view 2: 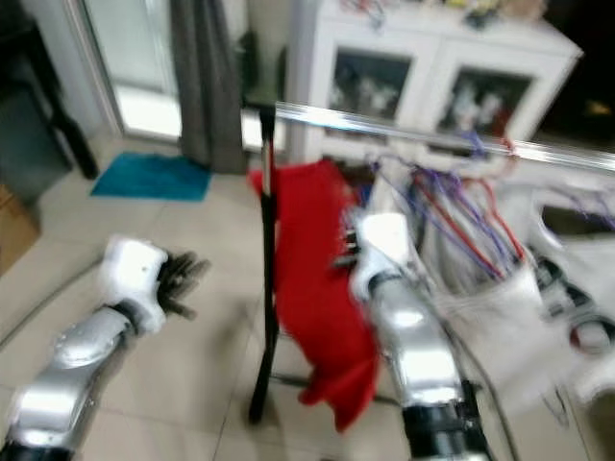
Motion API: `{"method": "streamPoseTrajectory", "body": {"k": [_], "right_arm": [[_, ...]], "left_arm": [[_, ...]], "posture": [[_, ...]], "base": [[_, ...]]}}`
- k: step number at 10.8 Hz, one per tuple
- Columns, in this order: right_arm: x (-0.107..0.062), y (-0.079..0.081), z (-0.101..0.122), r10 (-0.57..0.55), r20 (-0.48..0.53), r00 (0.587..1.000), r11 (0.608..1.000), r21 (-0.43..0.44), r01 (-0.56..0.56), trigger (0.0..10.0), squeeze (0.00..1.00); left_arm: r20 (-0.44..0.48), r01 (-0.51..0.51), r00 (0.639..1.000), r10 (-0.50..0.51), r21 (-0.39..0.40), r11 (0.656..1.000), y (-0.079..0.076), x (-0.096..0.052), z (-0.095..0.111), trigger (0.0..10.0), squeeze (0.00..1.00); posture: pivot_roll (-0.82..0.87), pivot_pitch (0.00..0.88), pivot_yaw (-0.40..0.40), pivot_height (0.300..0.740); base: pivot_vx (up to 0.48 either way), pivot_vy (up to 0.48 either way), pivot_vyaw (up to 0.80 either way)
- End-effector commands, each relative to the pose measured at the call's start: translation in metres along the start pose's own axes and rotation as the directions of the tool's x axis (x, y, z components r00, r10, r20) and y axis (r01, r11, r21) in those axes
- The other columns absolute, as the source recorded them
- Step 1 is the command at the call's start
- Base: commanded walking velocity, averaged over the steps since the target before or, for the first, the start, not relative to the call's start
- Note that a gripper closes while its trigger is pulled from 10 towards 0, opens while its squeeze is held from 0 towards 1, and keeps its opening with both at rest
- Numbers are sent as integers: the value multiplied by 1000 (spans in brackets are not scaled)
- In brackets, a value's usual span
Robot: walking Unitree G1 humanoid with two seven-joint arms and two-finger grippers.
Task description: Hang hanger
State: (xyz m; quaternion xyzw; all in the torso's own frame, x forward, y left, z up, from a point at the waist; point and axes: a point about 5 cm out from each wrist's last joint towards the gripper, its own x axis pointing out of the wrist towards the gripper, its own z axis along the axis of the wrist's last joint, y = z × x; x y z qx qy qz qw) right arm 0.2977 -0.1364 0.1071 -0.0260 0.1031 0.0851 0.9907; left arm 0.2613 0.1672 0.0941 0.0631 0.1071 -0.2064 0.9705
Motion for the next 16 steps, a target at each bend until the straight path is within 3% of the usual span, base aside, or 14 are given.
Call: {"method": "streamPoseTrajectory", "body": {"k": [1, 4, 6, 8, 10, 16], "right_arm": [[4, 10, 24, 32, 83, 996, 999, -19, -31, 10000, 0], [11, 12, 56, -4, 183, 983, 1000, 15, 2, 10000, 0], [24, 15, 68, -25, 175, 984, 1000, -4, 26, 10000, 0], [37, 13, 68, -62, 103, 993, 998, -15, 64, 10000, 0], [55, 5, 70, -104, 8, 995, 995, 4, 104, 10000, 0], [92, 9, 84, -52, -150, 987, 999, 3, 53, 10000, 0]], "left_arm": [[11, -17, 1000, 17, 23, 1000, 7, -4, 4, 10000, 0], [22, 130, 991, -130, 10, 991, -9, -5, 9, 10000, 0], [45, 220, 974, -221, 32, 975, -20, -6, 15, 10000, 0], [64, 272, 959, -275, 46, 961, -24, -6, 24, 10000, 0], [56, 399, 914, -401, 47, 916, -32, -10, 31, 10000, 0], [20, 469, 882, -471, 66, 881, -28, -17, 37, 10000, 0]], "posture": [[80, 0, -61, 740], [84, 0, -66, 740], [80, 0, -67, 740], [79, 0, -71, 740], [80, 0, -69, 740], [79, 0, -71, 740]], "base": [[412, 0, 0], [125, 0, 0], [0, 0, 0], [0, 0, 0], [0, 0, 0], [0, 0, 0]]}}
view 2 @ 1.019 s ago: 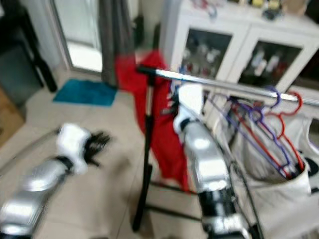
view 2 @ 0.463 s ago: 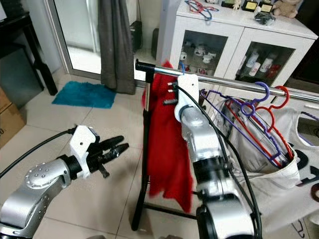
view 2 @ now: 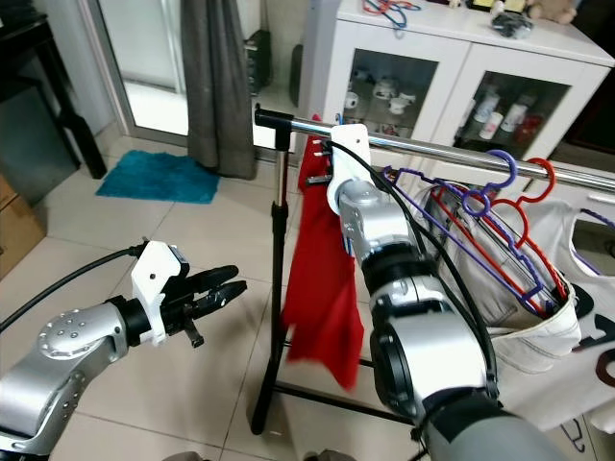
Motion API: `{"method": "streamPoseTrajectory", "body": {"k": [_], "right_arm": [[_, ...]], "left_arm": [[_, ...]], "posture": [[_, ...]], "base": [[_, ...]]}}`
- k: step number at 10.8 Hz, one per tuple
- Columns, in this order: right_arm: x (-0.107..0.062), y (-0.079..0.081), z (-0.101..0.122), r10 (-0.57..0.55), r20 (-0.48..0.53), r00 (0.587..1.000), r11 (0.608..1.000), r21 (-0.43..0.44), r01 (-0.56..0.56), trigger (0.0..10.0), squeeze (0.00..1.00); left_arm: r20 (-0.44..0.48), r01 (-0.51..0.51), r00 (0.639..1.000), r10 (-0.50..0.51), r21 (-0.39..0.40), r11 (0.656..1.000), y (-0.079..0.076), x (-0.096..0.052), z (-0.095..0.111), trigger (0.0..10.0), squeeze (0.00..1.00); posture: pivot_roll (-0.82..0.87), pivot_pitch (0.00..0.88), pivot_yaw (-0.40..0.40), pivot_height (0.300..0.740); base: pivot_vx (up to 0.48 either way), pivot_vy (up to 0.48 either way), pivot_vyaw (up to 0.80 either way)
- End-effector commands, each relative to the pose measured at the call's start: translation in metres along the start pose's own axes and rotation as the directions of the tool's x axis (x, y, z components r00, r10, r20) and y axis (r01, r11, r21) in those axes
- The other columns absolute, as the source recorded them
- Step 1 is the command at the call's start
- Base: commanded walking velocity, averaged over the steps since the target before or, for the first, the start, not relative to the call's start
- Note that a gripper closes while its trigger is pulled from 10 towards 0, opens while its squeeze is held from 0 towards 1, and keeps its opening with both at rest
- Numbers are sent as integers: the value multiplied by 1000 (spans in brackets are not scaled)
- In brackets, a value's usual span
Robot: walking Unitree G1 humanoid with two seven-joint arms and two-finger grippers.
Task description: Hang hanger
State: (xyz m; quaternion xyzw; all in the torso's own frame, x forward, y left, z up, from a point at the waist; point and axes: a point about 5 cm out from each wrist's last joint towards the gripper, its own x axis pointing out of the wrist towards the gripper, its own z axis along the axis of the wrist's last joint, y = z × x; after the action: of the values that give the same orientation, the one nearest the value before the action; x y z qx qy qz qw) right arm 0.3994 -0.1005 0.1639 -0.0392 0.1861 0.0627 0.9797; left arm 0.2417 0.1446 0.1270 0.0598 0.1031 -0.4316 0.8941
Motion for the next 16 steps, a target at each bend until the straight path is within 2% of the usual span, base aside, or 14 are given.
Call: {"method": "streamPoseTrajectory", "body": {"k": [1, 2, 3, 4, 5, 6, 7, 8, 9, 10, 11, 13, 16], "right_arm": [[1, -3, 1, 15, -21, 1000, 1000, 13, -15, 10000, 0], [1, 0, -8, 46, -72, 996, 999, 20, -45, 10000, 0], [2, 0, -18, 69, -108, 992, 997, 31, -66, 10000, 573], [2, -1, -21, 73, -115, 991, 997, 37, -69, 10000, 1000], [1, -7, -22, 82, -84, 993, 996, 32, -80, 10000, 1000], [-7, -16, -11, 135, 37, 990, 990, 42, -137, 10000, 1000], [-17, -19, -5, 196, 116, 974, 979, 42, -202, 10000, 1000], [-44, -24, 4, 288, 255, 923, 950, 45, -308, 10000, 1000], [-55, -27, 3, 303, 290, 908, 946, 23, -323, 10000, 1000], [-82, -34, -3, 320, 342, 883, 937, 26, -350, 10000, 1000], [-103, -35, -10, 330, 365, 871, 931, 27, -364, 10000, 1000], [-123, -38, -27, 237, 403, 884, 959, 52, -280, 10000, 1000], [-131, -38, -48, 150, 389, 909, 975, 97, -202, 10000, 1000]], "left_arm": [[10, 33, 999, -33, 8, 999, -3, 0, 6, 10000, 0], [12, 49, 999, -49, -1, 999, -6, -2, 7, 10000, 0], [8, 51, 999, -51, -5, 999, -6, -3, 7, 10000, 0], [9, 39, 999, -39, -6, 999, -5, -3, 7, 10000, 0], [17, -6, 1000, 6, 3, 1000, -3, -2, 8, 10000, 0], [42, -78, 996, 78, 6, 997, -1, -2, 8, 10000, 0], [96, -127, 987, 131, -49, 991, 2, -2, 9, 10000, 0], [148, -213, 963, 225, -93, 973, 6, -5, 10, 10000, 0], [148, -245, 955, 257, -94, 965, 8, -6, 9, 10000, 0], [158, -313, 932, 327, -112, 943, 9, -9, 10, 10000, 0], [161, -336, 922, 351, -113, 935, 5, -10, 10, 10000, 0], [153, -346, 921, 357, -94, 933, -2, -6, 6, 10000, 0], [133, -398, 906, 403, -61, 915, 2, -5, 3, 10000, 0]], "posture": [[81, 0, -75, 740], [82, 0, -79, 740], [81, 0, -79, 740], [82, 0, -78, 740], [82, 0, -75, 740], [80, 0, -71, 740], [78, 0, -69, 740], [76, 0, -67, 740], [71, 0, -63, 740], [64, 0, -58, 740], [60, 0, -57, 740], [57, 0, -67, 740], [59, 0, -79, 740]], "base": [[0, 0, 0], [0, 0, 0], [0, 0, 0], [0, 0, 0], [0, 0, 0], [0, 0, 0], [0, 0, 0], [0, 0, 0], [0, 0, 0], [0, 0, 0], [0, -270, 0], [0, -345, 0], [0, -334, 0]]}}
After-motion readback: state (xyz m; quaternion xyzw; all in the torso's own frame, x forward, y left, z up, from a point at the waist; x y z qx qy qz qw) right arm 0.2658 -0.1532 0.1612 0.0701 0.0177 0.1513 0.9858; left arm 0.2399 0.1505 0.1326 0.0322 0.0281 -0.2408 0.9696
